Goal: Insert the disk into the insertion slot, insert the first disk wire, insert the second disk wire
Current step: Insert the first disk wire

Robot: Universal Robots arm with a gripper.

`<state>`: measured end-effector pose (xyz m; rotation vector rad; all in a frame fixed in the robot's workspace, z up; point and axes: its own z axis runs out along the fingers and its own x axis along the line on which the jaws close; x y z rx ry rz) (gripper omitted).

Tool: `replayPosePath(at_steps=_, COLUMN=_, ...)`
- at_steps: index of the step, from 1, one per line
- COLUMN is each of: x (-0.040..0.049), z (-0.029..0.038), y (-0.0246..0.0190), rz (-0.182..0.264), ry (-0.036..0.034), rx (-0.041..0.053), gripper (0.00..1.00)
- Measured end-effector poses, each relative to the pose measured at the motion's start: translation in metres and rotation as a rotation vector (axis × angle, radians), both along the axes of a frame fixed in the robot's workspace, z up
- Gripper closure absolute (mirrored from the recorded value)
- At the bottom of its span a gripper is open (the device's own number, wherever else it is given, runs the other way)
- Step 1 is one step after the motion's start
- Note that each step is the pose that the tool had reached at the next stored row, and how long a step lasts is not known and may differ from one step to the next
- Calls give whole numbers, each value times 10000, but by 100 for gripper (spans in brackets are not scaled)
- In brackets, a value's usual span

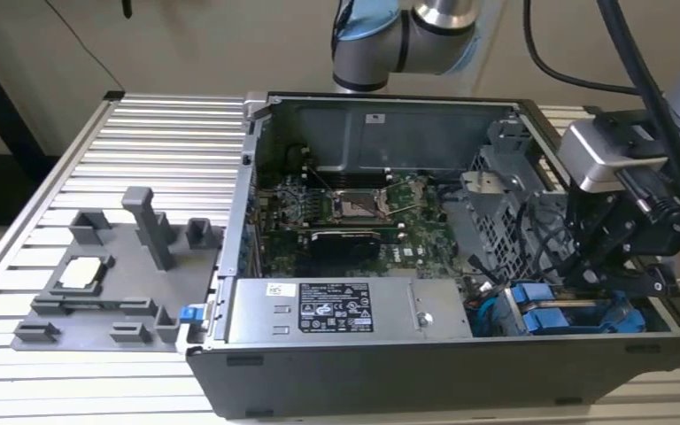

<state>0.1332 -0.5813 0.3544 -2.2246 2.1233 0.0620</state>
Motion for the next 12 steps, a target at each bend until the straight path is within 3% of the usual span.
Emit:
replayPosePath(at_steps=5, x=13, z=-37, y=0, rz=-309, ry=0, rx=30, gripper=84)
replayPosePath(at_steps=12, x=25, z=-53, y=3, rz=-336, ry=0, rx=30, gripper=84)
